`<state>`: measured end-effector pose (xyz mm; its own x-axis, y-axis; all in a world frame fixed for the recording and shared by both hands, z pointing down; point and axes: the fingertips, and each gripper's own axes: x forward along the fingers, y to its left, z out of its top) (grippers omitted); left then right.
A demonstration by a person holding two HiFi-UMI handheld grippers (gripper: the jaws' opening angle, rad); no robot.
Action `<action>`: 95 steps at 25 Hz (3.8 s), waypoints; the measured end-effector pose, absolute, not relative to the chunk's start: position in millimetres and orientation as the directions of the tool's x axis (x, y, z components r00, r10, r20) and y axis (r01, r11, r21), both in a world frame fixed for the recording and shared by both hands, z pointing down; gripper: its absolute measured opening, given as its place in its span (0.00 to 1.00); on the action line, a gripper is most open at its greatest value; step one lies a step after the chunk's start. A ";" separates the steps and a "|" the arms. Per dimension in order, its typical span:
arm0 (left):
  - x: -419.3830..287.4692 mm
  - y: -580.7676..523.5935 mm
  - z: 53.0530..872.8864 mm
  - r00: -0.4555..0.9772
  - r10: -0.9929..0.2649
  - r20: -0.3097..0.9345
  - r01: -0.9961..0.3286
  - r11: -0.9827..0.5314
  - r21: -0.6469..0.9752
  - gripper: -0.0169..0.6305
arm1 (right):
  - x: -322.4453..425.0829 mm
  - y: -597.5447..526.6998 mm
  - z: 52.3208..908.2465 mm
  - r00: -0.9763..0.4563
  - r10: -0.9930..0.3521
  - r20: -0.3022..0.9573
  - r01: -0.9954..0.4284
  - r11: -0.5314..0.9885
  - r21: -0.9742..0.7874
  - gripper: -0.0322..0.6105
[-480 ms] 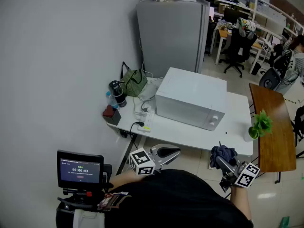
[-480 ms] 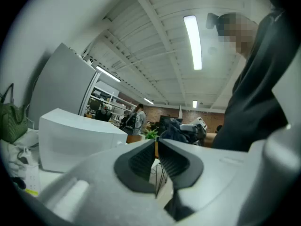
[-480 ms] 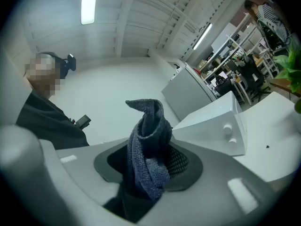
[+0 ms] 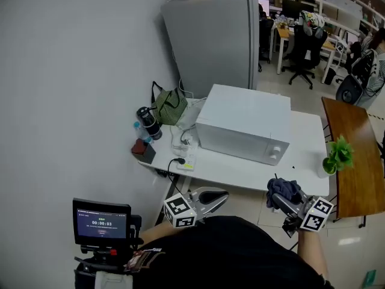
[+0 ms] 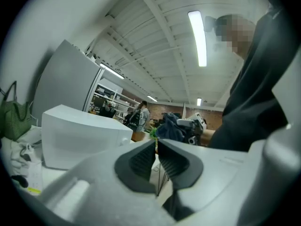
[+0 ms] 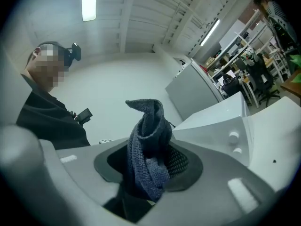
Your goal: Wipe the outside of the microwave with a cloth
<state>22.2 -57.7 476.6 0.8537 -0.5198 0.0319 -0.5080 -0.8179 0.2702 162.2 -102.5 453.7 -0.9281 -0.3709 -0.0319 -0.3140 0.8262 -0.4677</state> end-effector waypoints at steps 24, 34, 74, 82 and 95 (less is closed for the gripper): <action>-238.1 -227.3 512.2 0.819 -0.573 -0.018 -0.554 -0.799 0.235 0.05 | -199.4 -563.4 515.6 -0.616 -0.531 0.581 -0.545 0.821 0.173 0.31; -224.3 -242.3 515.6 0.712 -0.702 0.032 -0.685 -0.683 0.253 0.04 | -153.2 -635.4 573.9 -0.446 -0.491 0.748 -0.591 0.789 0.166 0.31; -156.4 -255.2 502.6 0.843 -0.537 -0.011 -0.524 -0.827 0.205 0.04 | 132.4 -539.9 585.5 -0.326 -0.531 0.782 -0.737 0.661 0.141 0.30; -142.6 -251.7 502.2 0.861 -0.508 -0.023 -0.493 -0.844 0.212 0.03 | 158.2 -525.6 556.0 -0.310 -0.625 0.717 -0.783 0.595 0.180 0.30; -177.8 -242.4 511.3 0.822 -0.569 -0.025 -0.551 -0.806 0.216 0.03 | -189.0 -464.9 571.6 -0.659 -0.281 0.697 -0.329 0.942 0.068 0.30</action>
